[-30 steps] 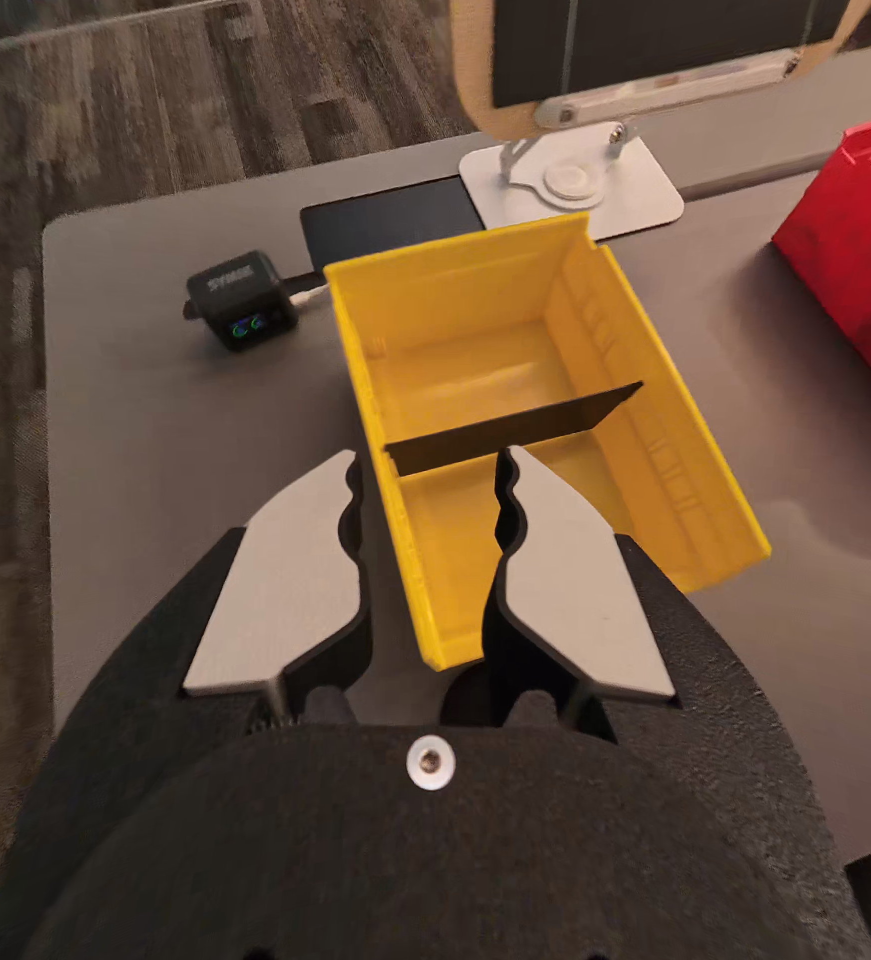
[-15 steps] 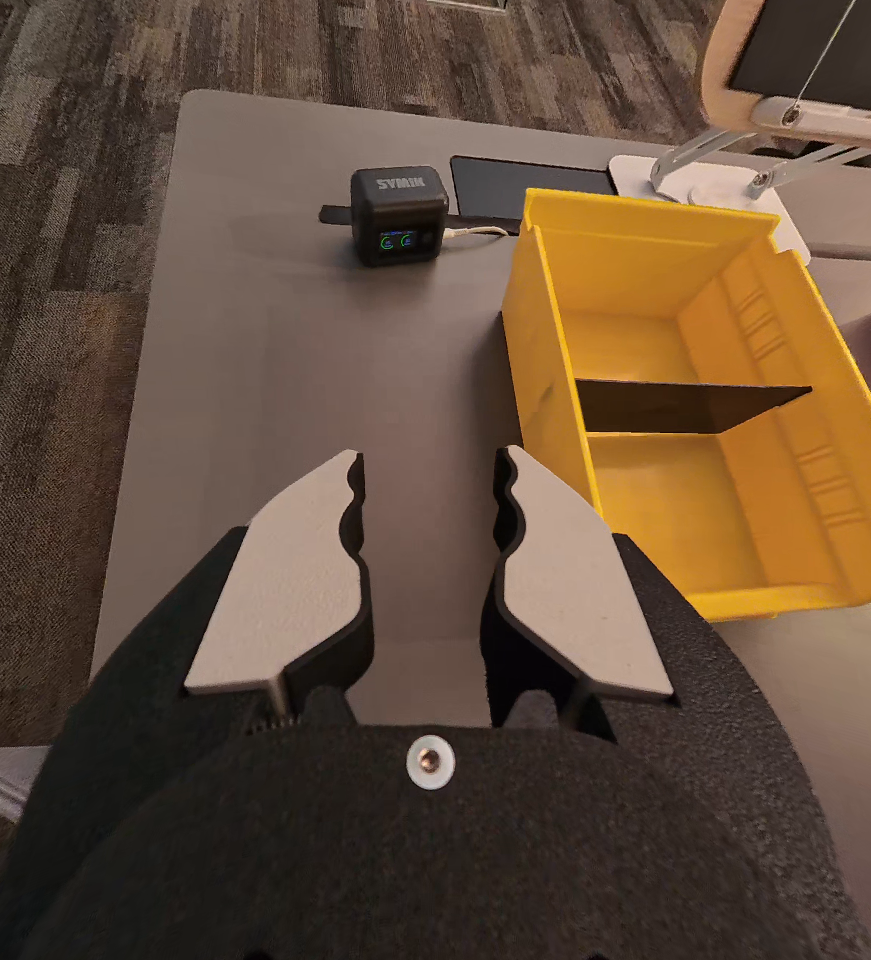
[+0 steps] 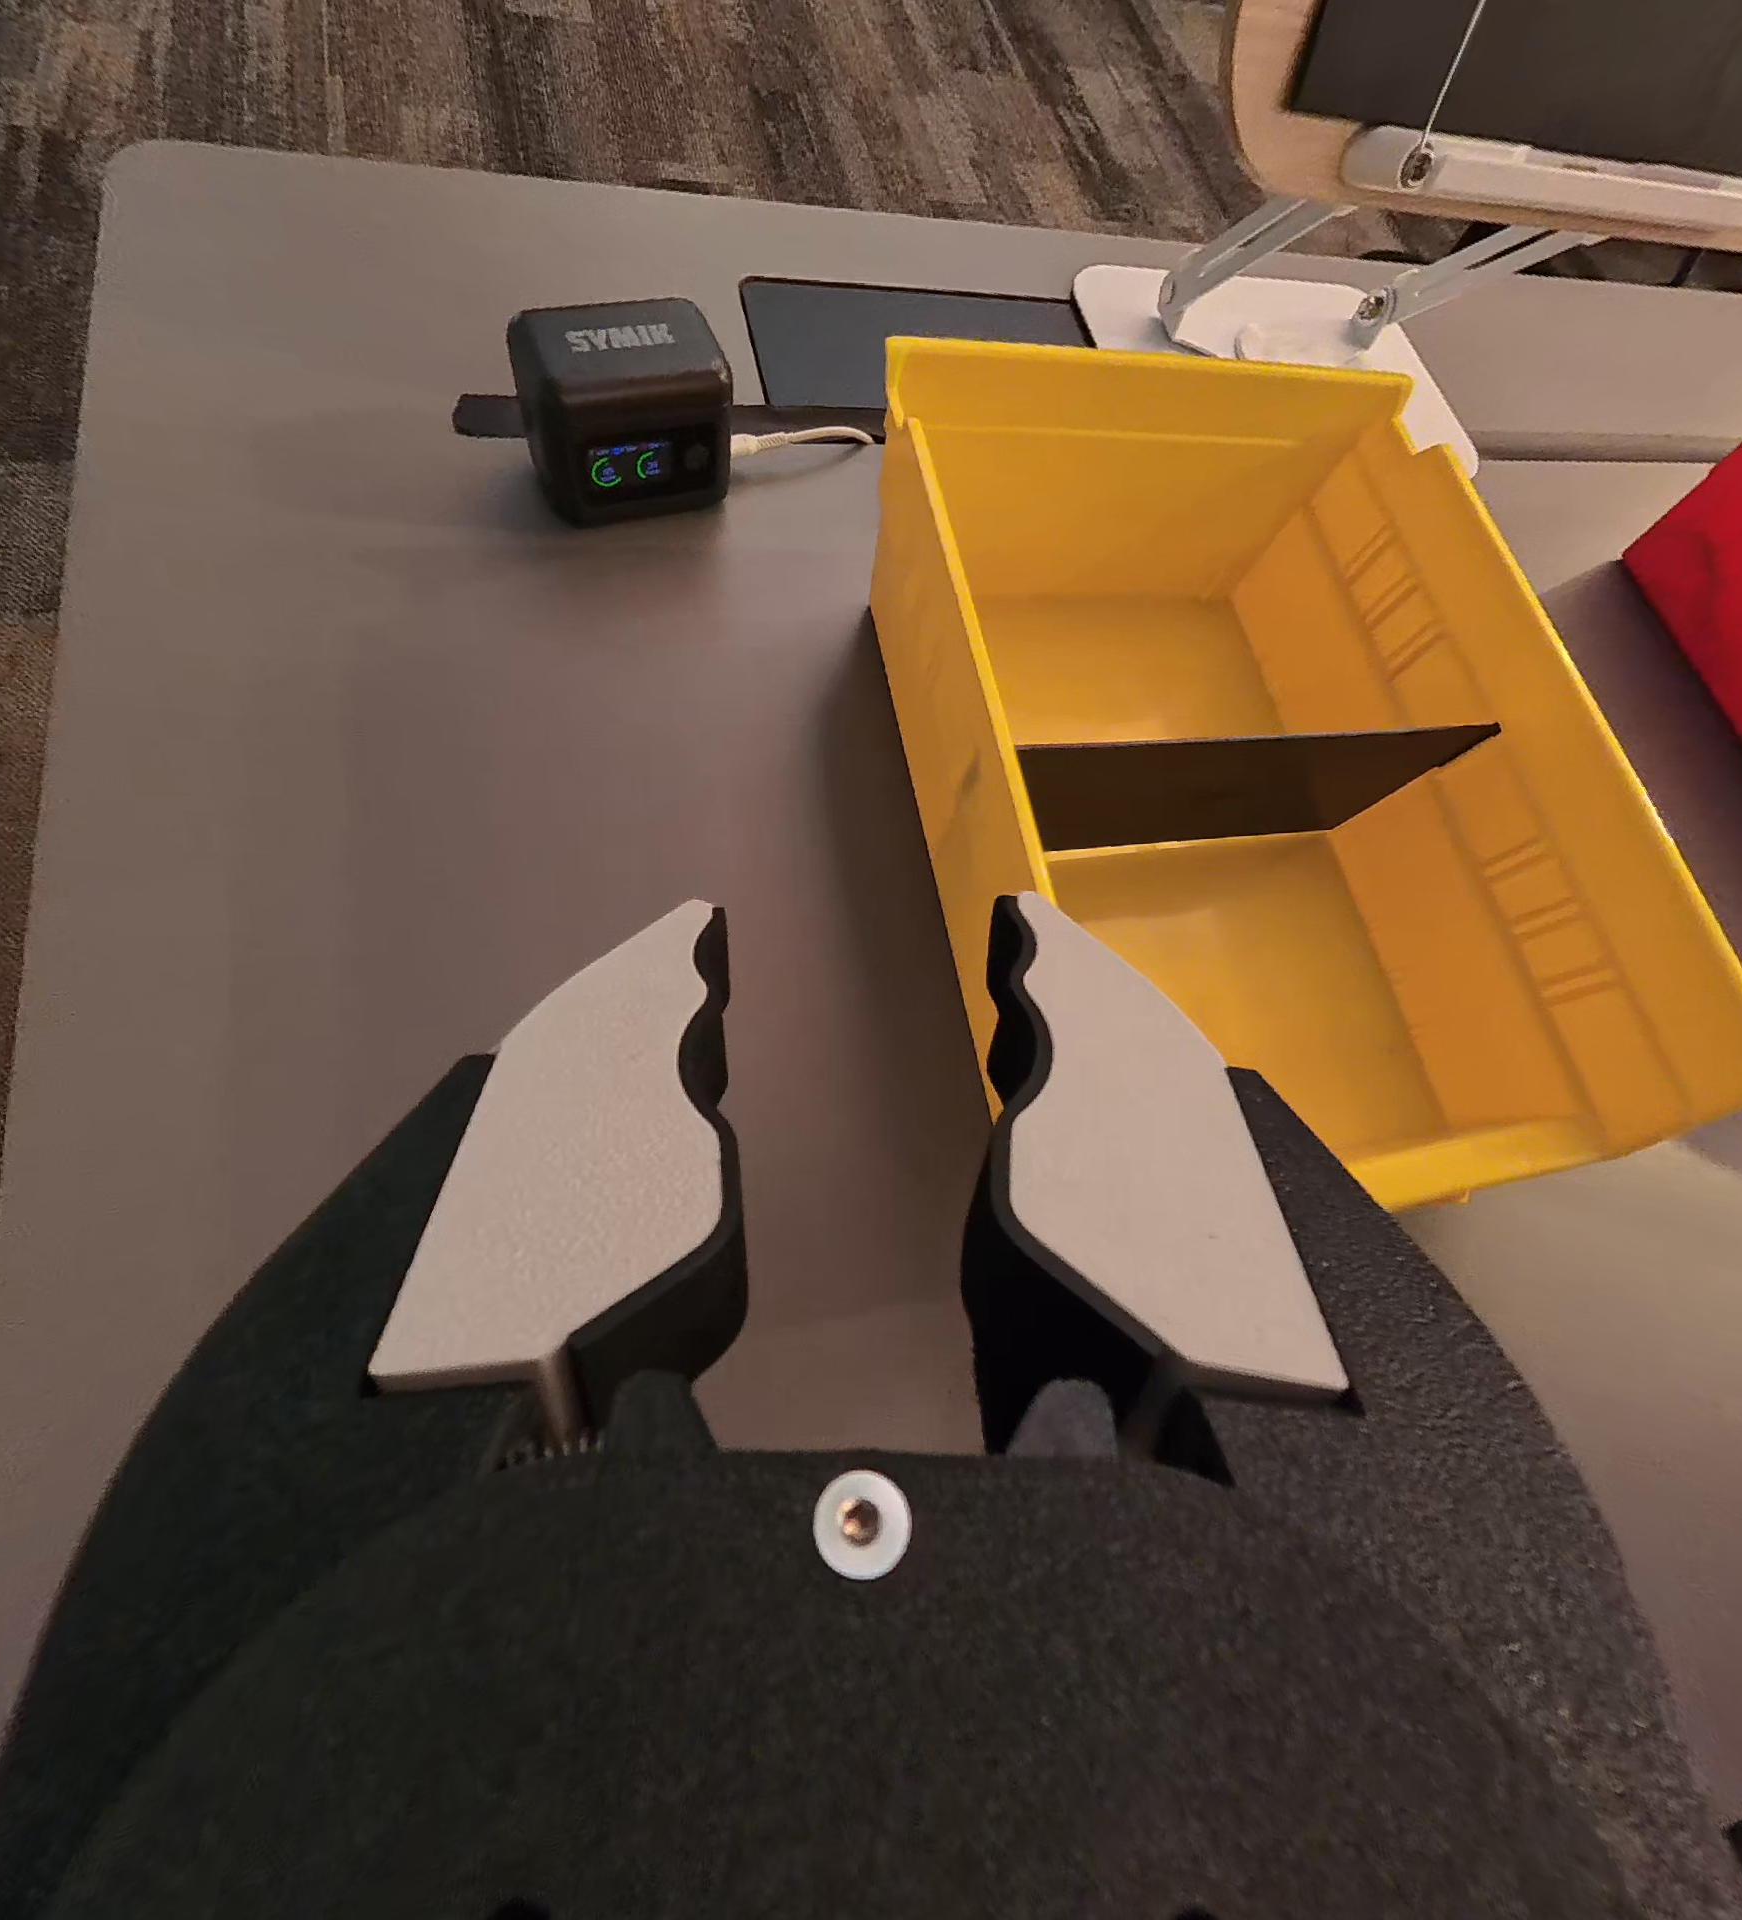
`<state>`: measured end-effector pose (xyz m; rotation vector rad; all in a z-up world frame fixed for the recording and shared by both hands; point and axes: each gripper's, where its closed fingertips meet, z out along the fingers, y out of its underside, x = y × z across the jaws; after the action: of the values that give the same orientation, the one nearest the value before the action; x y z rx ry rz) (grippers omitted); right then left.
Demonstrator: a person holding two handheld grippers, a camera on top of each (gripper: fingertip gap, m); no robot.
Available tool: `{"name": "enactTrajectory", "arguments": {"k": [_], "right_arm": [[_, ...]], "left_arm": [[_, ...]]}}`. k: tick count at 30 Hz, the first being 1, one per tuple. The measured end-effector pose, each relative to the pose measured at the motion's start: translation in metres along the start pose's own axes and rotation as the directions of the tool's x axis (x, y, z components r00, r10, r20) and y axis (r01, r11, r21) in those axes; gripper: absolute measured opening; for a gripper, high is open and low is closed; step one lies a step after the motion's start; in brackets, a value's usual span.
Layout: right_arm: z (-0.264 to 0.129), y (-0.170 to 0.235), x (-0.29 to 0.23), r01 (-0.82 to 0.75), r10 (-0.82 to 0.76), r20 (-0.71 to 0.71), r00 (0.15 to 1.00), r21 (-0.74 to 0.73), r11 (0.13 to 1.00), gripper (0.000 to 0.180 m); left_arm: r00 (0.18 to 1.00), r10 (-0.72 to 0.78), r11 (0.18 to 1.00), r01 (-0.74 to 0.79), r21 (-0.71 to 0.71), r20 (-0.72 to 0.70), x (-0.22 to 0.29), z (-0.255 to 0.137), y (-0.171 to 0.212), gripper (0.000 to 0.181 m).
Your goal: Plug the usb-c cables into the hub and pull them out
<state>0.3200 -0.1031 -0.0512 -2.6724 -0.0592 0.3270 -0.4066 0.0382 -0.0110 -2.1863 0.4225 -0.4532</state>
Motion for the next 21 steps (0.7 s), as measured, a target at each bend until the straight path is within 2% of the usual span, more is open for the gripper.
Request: {"name": "enactTrajectory", "arguments": {"k": [8, 10, 13, 17, 21], "right_arm": [[0.028, 0.025, -0.005, 0.000, 0.006, 0.024, 1.000, -0.221, 0.975, 0.023], [0.028, 0.024, -0.006, -0.005, 0.009, 0.015, 1.000, -0.230, 0.973, 0.022], [0.020, 0.010, -0.013, 0.020, -0.013, 0.049, 0.999, -0.146, 0.989, 0.024], [-0.003, -0.002, -0.007, 0.025, -0.025, 0.020, 0.999, -0.001, 1.000, 0.028], [-0.023, -0.009, 0.013, -0.062, 0.058, 0.032, 0.998, 0.141, 0.988, 0.026]], "left_arm": [[1.000, 0.002, 1.000, -0.002, -0.025, -0.008, 0.007, 0.009, -0.006, 0.049], [1.000, 0.008, 1.000, -0.008, -0.029, -0.011, 0.010, 0.010, -0.008, 0.049], [1.000, 0.012, 0.999, -0.013, -0.040, -0.022, 0.014, 0.013, -0.007, 0.049], [0.999, 0.038, 0.996, -0.040, -0.079, -0.022, 0.015, 0.020, 0.001, 0.049], [0.999, 0.034, 0.996, -0.036, -0.079, -0.028, 0.014, 0.023, 0.003, 0.049]]}}
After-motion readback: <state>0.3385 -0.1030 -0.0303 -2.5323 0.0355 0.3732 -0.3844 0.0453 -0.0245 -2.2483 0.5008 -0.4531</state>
